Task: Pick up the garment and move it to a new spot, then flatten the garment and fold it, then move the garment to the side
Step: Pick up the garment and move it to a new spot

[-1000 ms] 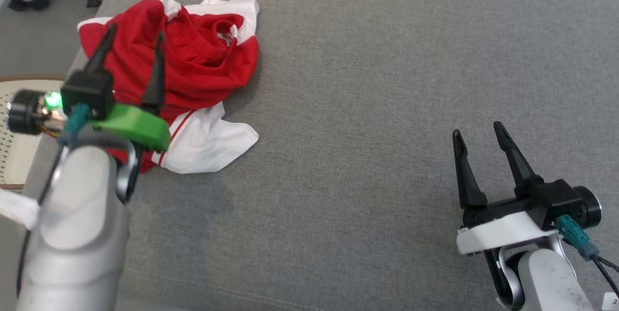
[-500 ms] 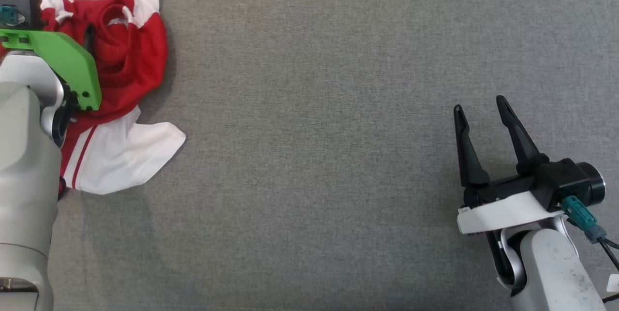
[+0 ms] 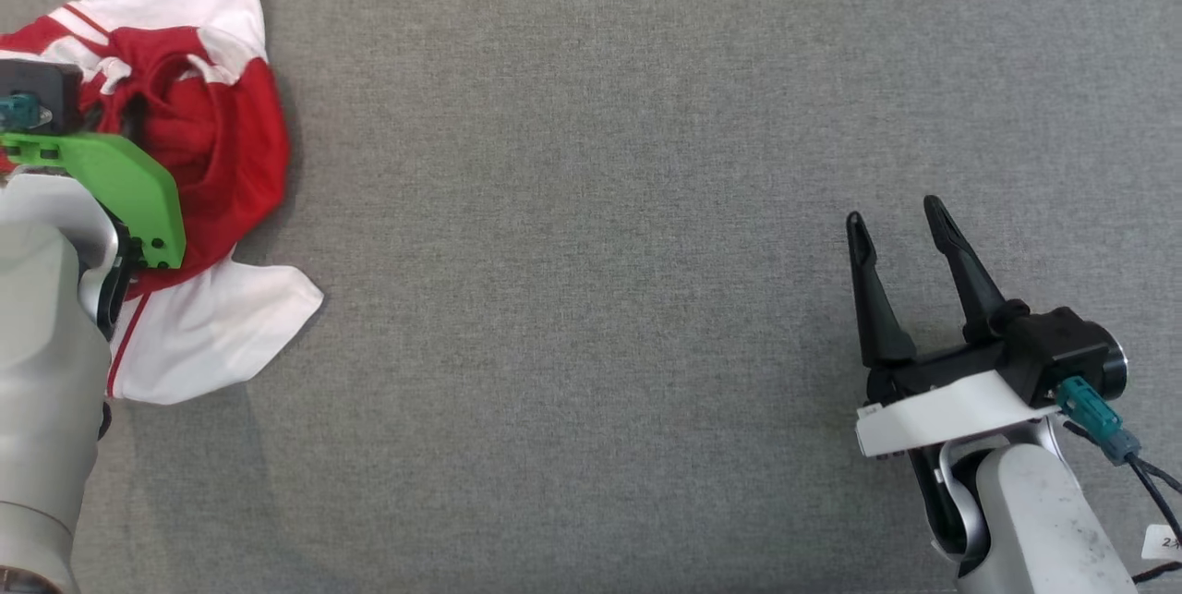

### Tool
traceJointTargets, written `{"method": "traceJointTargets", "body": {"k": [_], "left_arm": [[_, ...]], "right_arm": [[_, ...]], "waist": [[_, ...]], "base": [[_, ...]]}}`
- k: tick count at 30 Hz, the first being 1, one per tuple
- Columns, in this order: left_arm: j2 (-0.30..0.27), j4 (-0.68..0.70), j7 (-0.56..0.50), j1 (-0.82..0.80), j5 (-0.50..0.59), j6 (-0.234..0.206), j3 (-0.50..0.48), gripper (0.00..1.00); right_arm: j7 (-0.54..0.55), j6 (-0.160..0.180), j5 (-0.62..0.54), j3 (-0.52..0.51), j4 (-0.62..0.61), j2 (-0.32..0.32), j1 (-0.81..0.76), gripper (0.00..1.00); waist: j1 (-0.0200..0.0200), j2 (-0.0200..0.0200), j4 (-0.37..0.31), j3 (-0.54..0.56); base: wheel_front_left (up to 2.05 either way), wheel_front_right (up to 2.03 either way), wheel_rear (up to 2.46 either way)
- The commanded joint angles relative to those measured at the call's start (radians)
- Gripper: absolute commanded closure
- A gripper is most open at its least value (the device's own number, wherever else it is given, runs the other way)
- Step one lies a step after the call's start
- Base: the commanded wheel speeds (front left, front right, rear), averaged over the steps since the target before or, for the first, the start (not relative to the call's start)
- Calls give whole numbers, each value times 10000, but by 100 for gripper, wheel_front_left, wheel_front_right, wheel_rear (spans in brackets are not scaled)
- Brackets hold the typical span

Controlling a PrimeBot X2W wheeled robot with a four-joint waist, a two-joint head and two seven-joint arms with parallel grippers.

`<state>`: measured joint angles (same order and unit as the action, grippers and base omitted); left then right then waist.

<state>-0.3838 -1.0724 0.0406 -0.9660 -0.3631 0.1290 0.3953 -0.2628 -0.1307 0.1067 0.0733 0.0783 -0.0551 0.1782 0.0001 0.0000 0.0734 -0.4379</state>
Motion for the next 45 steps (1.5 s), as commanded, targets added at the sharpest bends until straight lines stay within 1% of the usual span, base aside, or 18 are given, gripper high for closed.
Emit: {"method": "traceJointTargets", "body": {"k": [1, 9, 14, 19, 25, 28, 33, 37, 41, 45], "left_arm": [[-18, 88, 251, 135, -137, 13, 133, 100], [-387, 1103, 1245, -172, -532, 1, 1139, 100], [-559, 1960, 1479, -312, -947, 1, 1521, 100], [-740, 3060, 1268, -332, -1279, 1, 2027, 100], [-745, 4321, 871, -154, -1647, 1, 2392, 100], [-525, 4830, 679, -44, -1795, 1, 2610, 100], [-145, 5296, 418, 92, -2104, 1, 2917, 100], [359, 5347, 403, 295, -2212, 0, 3261, 100], [1027, 5008, 543, 479, -2419, -1, 3640, 100], [1561, 4151, 841, 681, -2036, -100, 4130, 100]], "right_arm": [[-31, -1, 85, -13, 86, 2, -248, 0], [-31, -1, 448, 40, 291, 40, -1004, 0], [-31, -1, 806, 129, 371, 39, -1481, 0], [-31, -1, 1082, 155, 376, 38, -1825, 0], [-31, -1, 1258, 130, 367, 33, -2036, 0], [-31, -1, 1367, 14, 371, 44, -2091, 0], [-31, -1, 1484, 47, 375, 44, -2087, 0], [-31, -1, 1648, 165, 319, 42, -1913, 0], [-31, -1, 1829, 156, 286, 48, -1708, 0], [-31, -1, 2034, 414, 263, 53, -1439, 0]], "waist": [[-1, 0, 74, 758], [-1, 0, 139, 2327], [-1, 0, -77, 3157], [-1, 0, -659, 3792], [-1, 0, -1739, 4178], [-1, 0, -2359, 4198], [-1, 0, -3350, 3984], [-1, 0, -3948, 3567], [-1, 0, -4259, 2977], [-1, 0, -4561, 2274]], "base": [[0, 0, 0], [0, 0, 0], [0, 0, 0], [0, 0, 0], [0, 0, 0], [0, 0, 0], [0, 0, 0], [0, 0, 0], [0, 0, 0], [0, 0, 0]]}}
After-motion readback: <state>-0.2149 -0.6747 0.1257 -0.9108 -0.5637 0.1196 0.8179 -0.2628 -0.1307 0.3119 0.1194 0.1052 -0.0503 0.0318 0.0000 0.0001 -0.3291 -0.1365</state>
